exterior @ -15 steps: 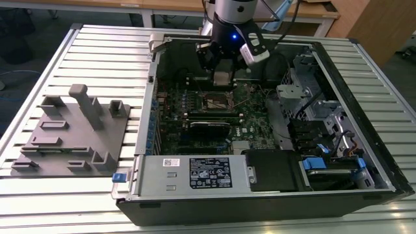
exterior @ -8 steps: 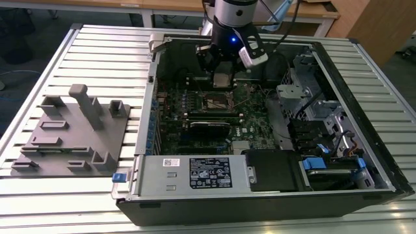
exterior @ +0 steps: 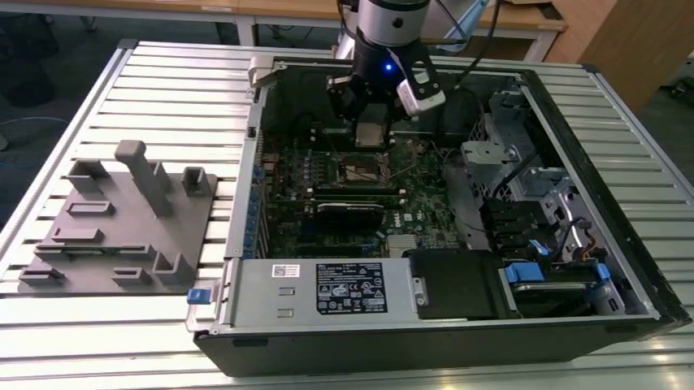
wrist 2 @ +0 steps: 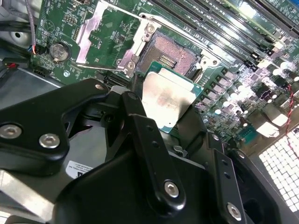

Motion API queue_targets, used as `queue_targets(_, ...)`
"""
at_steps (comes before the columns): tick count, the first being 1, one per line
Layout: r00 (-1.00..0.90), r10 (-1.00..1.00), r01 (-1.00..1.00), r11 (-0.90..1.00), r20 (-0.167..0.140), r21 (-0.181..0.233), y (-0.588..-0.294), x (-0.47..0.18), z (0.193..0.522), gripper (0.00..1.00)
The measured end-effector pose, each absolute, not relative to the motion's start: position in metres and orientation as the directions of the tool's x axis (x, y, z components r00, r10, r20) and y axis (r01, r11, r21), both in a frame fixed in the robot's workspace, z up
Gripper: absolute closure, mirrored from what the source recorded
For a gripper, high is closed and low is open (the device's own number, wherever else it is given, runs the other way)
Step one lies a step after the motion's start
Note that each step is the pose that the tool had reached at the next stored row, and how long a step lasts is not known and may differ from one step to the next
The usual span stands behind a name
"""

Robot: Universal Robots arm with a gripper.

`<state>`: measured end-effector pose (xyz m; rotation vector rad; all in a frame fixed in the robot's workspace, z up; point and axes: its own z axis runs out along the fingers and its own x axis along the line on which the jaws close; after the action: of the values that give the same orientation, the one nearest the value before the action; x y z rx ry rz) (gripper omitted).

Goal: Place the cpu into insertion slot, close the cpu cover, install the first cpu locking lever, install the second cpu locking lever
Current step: 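Place the cpu into insertion slot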

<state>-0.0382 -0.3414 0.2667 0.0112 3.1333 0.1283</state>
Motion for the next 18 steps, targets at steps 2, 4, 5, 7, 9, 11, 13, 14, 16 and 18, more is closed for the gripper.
queue_targets(2, -1.000, 0.007, 0.007, 0.997, -0.005, 0.082, -0.341, -0.038, 0.265, 0.46)
queue_targets(4, -1.000, 0.007, 0.007, 0.997, -0.005, 0.082, -0.341, -0.038, 0.264, 0.46)
queue_targets(5, -1.000, 0.007, 0.007, 0.997, -0.005, 0.082, -0.341, -0.038, 0.263, 0.46)
queue_targets(7, -1.000, 0.008, 0.007, 0.997, -0.005, 0.081, -0.341, -0.039, 0.261, 0.46)
queue_targets(9, -1.000, 0.008, 0.007, 0.997, -0.005, 0.081, -0.341, -0.039, 0.259, 0.46)
queue_targets(11, -1.000, 0.007, 0.007, 0.997, -0.005, 0.081, -0.341, -0.040, 0.258, 0.46)
queue_targets(13, -1.000, 0.007, 0.007, 0.997, -0.005, 0.081, -0.341, -0.041, 0.257, 0.46)
queue_targets(14, -1.000, 0.007, 0.007, 0.997, -0.005, 0.081, -0.341, -0.041, 0.256, 0.46)
queue_targets(16, -1.000, 0.007, 0.007, 0.997, -0.005, 0.081, -0.342, -0.041, 0.254, 0.46)
queue_targets(18, -1.000, 0.007, 0.007, 0.997, -0.005, 0.080, -0.342, -0.041, 0.253, 0.46)
